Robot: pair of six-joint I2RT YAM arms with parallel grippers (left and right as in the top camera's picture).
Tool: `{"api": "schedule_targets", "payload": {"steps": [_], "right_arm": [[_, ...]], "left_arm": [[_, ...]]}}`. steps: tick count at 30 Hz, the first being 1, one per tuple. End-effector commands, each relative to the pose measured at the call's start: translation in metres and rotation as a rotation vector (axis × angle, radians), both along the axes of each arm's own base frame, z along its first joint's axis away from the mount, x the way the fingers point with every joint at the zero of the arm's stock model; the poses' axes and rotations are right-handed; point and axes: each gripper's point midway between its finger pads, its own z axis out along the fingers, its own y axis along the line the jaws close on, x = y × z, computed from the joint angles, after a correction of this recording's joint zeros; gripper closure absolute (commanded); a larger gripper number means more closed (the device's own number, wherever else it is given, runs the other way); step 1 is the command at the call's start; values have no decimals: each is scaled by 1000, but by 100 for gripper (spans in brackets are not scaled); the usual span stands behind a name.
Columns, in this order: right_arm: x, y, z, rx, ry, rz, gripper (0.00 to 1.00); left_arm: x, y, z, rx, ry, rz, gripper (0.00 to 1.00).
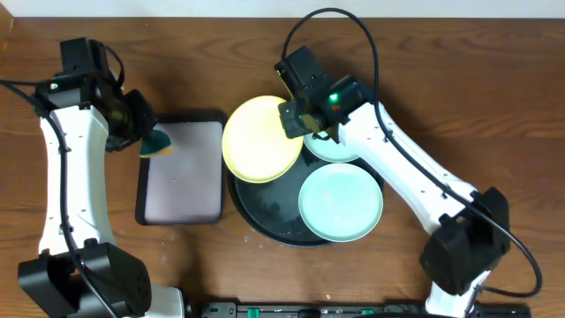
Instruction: Clean dirty plates on tray and stack at the side
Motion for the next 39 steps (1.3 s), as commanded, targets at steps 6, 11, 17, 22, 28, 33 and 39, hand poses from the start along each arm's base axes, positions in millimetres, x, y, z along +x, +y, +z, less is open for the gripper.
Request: {"api": "schedule_targets", "payload": {"steps": [6,11,17,22,28,33,39], "right_arm": [[-15,-1,-63,-74,183,-22,99],[-25,-9,-84,-127,257,-34,99],[-33,-1,-90,-123,281,55,90],[-35,6,-84,-89,294,84,74],[-23,0,-59,17,336,51,73],[4,-47,-41,27,321,-16,71],[36,-120,-49,-15,302,-150,64]], "left_arm": [[0,-5,-5,29,19,-30,93],[0,-7,-5,29,19,-34,93],[0,-7,-5,29,19,-34,93],[1,-9,-5,29,19,-40,93],[4,-30,-5,31,14,-101,93],[9,-53,-4,33,2,-166,92],[13,-71,-3,35,-16,-217,93]]}}
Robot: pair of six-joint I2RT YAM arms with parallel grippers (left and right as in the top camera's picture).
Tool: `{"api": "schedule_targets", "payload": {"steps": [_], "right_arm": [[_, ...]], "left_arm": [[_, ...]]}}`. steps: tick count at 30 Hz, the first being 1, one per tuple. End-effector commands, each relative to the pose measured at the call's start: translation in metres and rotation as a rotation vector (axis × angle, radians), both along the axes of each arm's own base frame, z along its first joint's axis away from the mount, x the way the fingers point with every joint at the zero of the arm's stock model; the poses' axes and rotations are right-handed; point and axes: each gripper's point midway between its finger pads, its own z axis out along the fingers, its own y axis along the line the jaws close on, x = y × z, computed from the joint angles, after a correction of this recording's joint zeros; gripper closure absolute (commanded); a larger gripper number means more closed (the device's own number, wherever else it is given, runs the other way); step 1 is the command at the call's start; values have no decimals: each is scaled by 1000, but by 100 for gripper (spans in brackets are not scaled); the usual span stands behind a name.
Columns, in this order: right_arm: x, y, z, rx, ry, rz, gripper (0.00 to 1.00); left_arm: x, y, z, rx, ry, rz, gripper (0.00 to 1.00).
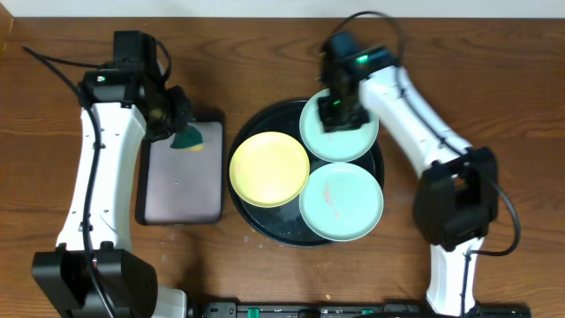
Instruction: Clean dirty plates on tray and stack at the side
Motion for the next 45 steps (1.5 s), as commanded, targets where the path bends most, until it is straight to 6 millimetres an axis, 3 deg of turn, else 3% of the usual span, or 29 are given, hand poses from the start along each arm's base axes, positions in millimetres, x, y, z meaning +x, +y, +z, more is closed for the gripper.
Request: {"api": "schedule_targets", "payload": {"steps": [1,10,14,21,32,39,45], "right_arm": [[19,-39,3,-30,-50,-37,64],[35,-84,-31,-36,-83,-60,65],[34,-94,-46,-49,-82,-69,66],[34,-100,-57,-81,-94,-74,67],[43,-97,-55,-68,-131,-78,99],[42,-95,-55,-61,-128,-76,99],[40,-90,-45,-25,-121,-81,77]], "left_arm": [[1,-5,-4,11,6,-25,93],[1,-7,-4,11,6,-30,93],[1,-7,-4,11,6,-30,92],[1,-7,-4,11,6,-30,93],[3,-7,-4,12,-1,-30,93],[4,-7,-3,11,-5,-30,93],[4,-7,-3,12,-6,-30,93]]}}
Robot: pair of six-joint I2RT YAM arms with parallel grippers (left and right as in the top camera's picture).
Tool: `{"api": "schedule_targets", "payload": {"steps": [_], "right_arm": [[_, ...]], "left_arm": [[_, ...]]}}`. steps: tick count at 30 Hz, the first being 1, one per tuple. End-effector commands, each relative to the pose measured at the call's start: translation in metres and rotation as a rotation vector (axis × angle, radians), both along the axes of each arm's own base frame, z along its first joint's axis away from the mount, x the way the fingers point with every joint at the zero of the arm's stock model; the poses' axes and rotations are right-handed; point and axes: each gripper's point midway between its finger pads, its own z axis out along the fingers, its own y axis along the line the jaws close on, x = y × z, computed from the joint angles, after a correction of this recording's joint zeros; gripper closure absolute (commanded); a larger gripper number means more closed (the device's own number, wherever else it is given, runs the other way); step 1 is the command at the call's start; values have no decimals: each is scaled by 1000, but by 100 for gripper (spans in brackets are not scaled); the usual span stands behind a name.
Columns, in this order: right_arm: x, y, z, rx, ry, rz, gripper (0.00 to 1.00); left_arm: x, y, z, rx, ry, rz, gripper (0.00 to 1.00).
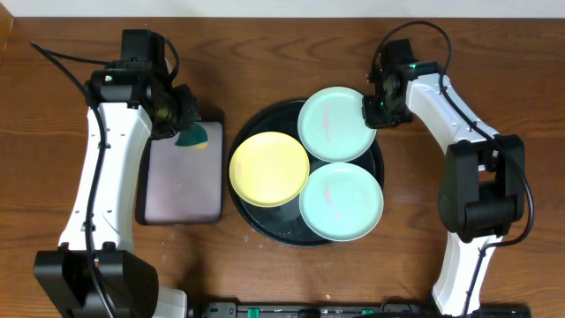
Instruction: Clean dirty plates on tray and stack at the side
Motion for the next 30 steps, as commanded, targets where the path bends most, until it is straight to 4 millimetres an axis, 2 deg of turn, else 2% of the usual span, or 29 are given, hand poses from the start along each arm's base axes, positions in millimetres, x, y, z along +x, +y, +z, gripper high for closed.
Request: {"api": "schedule_targets", "payload": {"steps": [1,4,6,8,10,14,20,25,30], "right_arm": [[3,3,31,52,-37,-10,72],[3,9,64,93,-70,-13,67],[0,21,82,145,-87,6,64],[-7,37,95,198,-92,39,62],[-22,65,96,258,-51,97,60],[-52,100,78,261,38,148,61],[-87,138,48,246,103,181,63],[-107,149,17,191,118,161,64],[-113,154,-1,198,110,151,64]], "left_arm": [[0,1,-4,12,9,-9,93],[2,0,-4,12,4,-9,92],[2,1,-4,12,2,-10,92],[2,1,-4,13,1,-10,93],[3,1,-4,16,0,-8,93],[3,2,-5,20,1,-11,92],[3,2,-5,20,1,-11,92],[3,2,-5,20,2,-11,93],[3,2,-5,20,1,-11,92]]}}
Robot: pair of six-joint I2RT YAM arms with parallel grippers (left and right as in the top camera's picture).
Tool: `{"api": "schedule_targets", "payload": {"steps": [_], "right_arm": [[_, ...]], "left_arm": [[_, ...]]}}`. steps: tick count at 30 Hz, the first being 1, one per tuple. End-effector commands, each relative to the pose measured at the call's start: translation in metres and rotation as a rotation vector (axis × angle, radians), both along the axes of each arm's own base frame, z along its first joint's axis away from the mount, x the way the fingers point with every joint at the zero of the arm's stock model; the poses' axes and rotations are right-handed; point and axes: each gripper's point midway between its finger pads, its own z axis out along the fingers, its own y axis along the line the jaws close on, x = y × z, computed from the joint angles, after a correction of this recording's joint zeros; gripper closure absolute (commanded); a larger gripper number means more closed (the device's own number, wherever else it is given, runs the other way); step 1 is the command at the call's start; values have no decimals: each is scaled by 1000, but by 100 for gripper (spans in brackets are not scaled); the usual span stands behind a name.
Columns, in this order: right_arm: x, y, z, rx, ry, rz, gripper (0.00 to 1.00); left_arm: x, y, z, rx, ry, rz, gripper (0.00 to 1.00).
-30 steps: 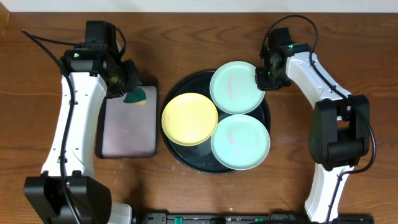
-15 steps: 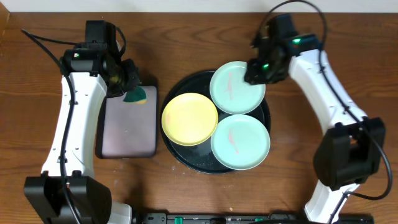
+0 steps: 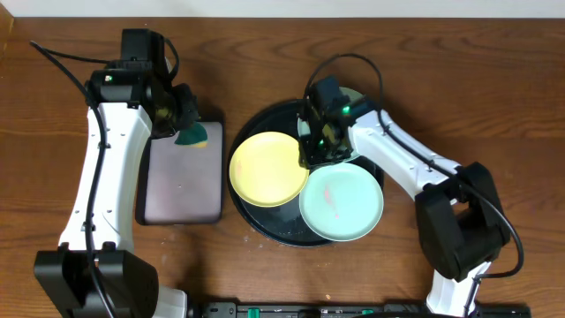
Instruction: Clean dirty plates on tray and stack at the side
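A round black tray (image 3: pixel 252 212) holds three plates. The yellow plate (image 3: pixel 267 170) lies flat at its left. The front mint plate (image 3: pixel 342 203) carries a reddish smear. The back mint plate (image 3: pixel 355 95) is mostly hidden under my right arm. My right gripper (image 3: pixel 311 150) points down between the yellow plate and the back mint plate; its fingers are too dark to read. My left gripper (image 3: pixel 181 128) is shut on a green and yellow sponge (image 3: pixel 192 136), held over the far right corner of the grey rectangular tray (image 3: pixel 179 185).
The grey rectangular tray lies directly left of the round tray on the brown wooden table (image 3: pixel 71 265). Black cables loop above both arms. A dark bar runs along the table's front edge (image 3: pixel 309 309).
My right gripper has moved from the right rim of the back mint plate to its left side, beside the yellow plate. The left arm and the sponge have not moved.
At first my right gripper held the yellow plate tilted over the round tray's left edge, with the sponge at the grey tray's left. Then the yellow plate lay flat and the sponge had moved right. The right gripper went over the back mint plate, to its right rim, now its left.
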Motion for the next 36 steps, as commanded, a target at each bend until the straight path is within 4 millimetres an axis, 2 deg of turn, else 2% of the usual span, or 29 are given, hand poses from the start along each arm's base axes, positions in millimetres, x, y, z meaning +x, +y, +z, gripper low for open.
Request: {"api": "schedule_targets", "payload": {"steps": [1,4,8,10,12,15,18,22,26,31,36], "right_arm": [[-7,-2,-19,-23,27,-53,64],[-12,-1,-30,-30,43,-59,71],[-10,4,-31,-19,28,-53,79],[-9,7,-30,-14,22,-49,87],[-10,9,-30,-8,22,-46,99],[-6,10,-25,0,12,-48,99],[1,13,-6,22,-29,-36,99],[11,8,33,29,-139,-47,99],[21,-13,70,-40,-276,-93,99],[24,-38,107,-165,-436,-116,99],[22,-61,136,-395,-626,-126,99]], "left_arm": [[1,1,-5,16,11,-9,92],[1,1,-5,16,11,-9,92],[1,1,-5,16,11,-9,93],[1,1,-5,16,11,-9,93],[1,1,-5,16,11,-9,93],[1,1,-5,16,11,-9,93],[1,1,-5,16,11,-9,93],[1,1,-5,16,11,-9,93],[1,1,-5,16,11,-8,93],[1,1,-5,16,11,-9,92],[1,1,-5,16,11,-8,92]]}}
